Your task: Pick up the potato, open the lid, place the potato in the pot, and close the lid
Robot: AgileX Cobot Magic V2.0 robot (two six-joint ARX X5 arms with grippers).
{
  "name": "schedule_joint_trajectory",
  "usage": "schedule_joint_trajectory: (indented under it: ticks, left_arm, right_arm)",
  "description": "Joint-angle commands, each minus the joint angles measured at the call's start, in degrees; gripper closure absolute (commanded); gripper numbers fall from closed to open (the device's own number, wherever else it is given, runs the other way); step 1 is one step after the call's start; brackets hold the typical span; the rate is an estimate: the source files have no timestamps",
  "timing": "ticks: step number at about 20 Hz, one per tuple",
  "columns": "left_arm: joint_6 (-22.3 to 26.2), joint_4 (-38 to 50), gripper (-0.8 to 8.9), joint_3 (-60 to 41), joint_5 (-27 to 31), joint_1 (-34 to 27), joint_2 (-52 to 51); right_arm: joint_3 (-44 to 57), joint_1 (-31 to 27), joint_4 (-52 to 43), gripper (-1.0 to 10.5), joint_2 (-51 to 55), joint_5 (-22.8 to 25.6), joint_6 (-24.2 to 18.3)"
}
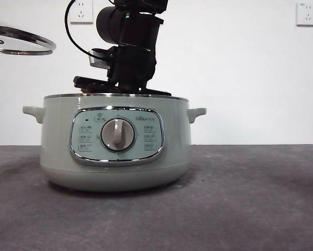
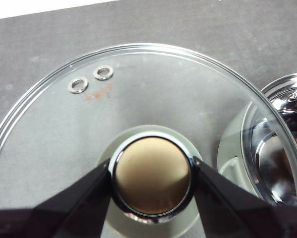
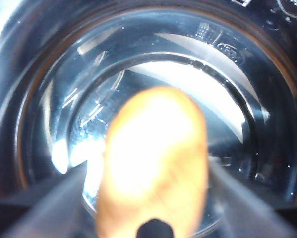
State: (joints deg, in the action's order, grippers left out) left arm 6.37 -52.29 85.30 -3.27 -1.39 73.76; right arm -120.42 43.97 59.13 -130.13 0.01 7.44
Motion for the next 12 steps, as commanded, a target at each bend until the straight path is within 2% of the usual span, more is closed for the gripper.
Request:
schedule_joint_trajectory:
  ticks: [1, 6, 8, 10, 12]
  left_arm:
    - [-0.39, 1.73, 8.26, 0.39, -0.17, -0.13, -0.57]
    - [-1.86, 1.31, 8.26, 0.39, -0.57, 0.39, -0.52]
    - [-3.17, 1.4, 8.26, 0.39, -1.84, 1.53, -0.28]
    - [-3.54, 1.22, 8.26, 0.39, -1.81, 3.72, 0.72]
    - [-4.02, 1.14, 8.26, 0.39, -1.66, 5.9, 2.1]
  right_arm:
    - [-0.76, 0.24, 0.85, 1.9, -0.55, 0.04, -0.57]
    - [-16.46, 1.16, 13.22, 1.9, -0.44, 0.39, -1.09]
    - [-23.96, 2.25, 19.87, 1.9, -0.44, 3.41, -2.1]
    - [-24.48, 2.84, 19.93, 1.9, 3.43, 3.3, -2.23]
    - [-19.93, 3.61, 20.02, 1.9, 8.72, 6.29, -3.23]
